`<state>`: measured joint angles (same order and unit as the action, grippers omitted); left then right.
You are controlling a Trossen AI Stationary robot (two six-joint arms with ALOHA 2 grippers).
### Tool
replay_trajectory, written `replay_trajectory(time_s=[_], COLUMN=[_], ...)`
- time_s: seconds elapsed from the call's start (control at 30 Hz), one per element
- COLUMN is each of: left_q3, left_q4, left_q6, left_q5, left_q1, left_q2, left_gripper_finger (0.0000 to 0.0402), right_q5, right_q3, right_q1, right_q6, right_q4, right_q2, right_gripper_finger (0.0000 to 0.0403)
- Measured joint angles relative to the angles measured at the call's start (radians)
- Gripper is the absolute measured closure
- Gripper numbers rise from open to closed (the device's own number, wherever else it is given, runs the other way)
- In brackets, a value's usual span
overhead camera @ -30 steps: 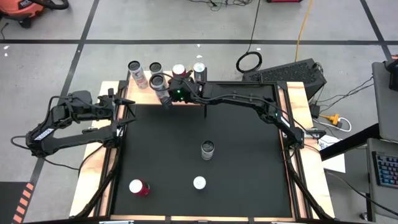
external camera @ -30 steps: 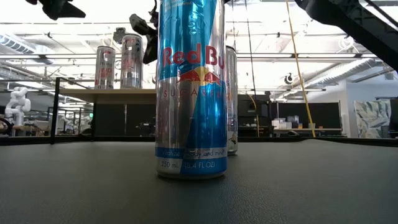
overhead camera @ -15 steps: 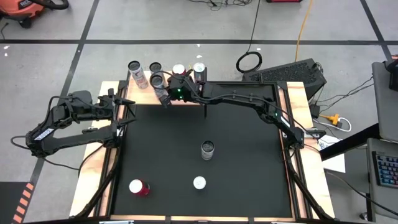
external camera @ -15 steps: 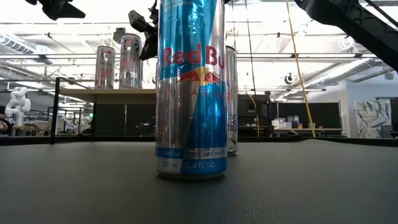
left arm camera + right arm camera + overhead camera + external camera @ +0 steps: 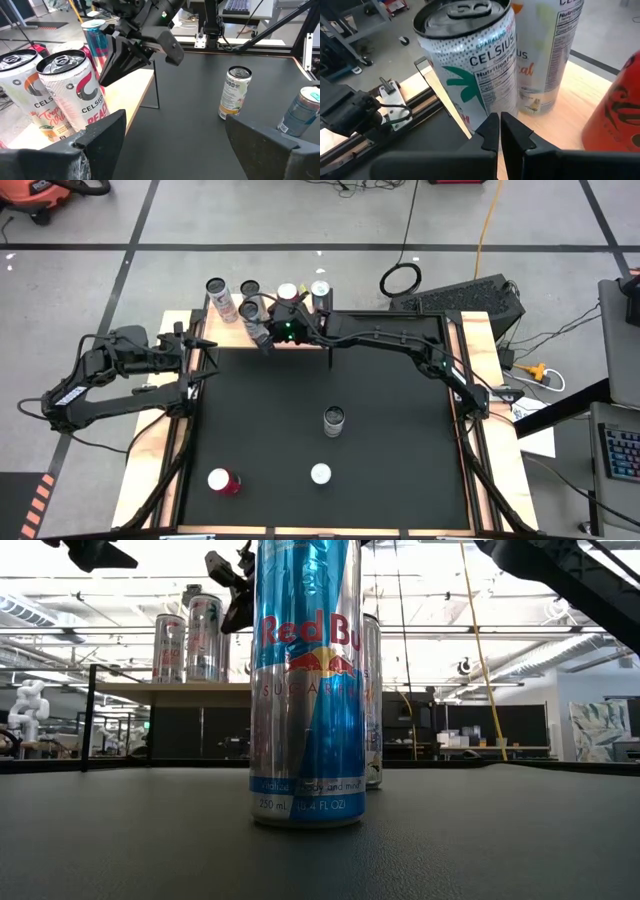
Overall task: Place canned beverage on shelf
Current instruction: Adjust the white pink soda can on the shelf
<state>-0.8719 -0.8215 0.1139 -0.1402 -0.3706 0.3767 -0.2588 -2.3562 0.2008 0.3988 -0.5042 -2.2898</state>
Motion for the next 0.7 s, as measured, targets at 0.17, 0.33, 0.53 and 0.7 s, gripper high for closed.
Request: replay_trajectory(time_s=[0.17,0.33,0.53,0.7], left_q3=[0.000,0.000,0.000,0.000], left_q4=[-0.002,-0.003,-0.003,-0.003], left_q6=[-0.002,-0.002,-0.002,-0.002], left_q5=[0.000,0.000,0.000,0.000], left_q1=[0.000,0.000,0.000,0.000], left_q2=[0.000,0.000,0.001,0.001], left_gripper_finger=[0.0059,0.0059,0.0058,0.0059], right_q5=[-0.009,-0.028,-0.025,0.008], right_q3=[0.000,0.000,0.000,0.000], right_q1=[0.003,0.009,0.014,0.014], right_q6=[0.000,-0.001,0.000,0.000], right_q4=[-0.001,0.023,0.034,0.060], right_q2=[0.000,0.000,0.000,0.000], right_gripper_finger=[0.0403,0.0403,0.0403,0.0403])
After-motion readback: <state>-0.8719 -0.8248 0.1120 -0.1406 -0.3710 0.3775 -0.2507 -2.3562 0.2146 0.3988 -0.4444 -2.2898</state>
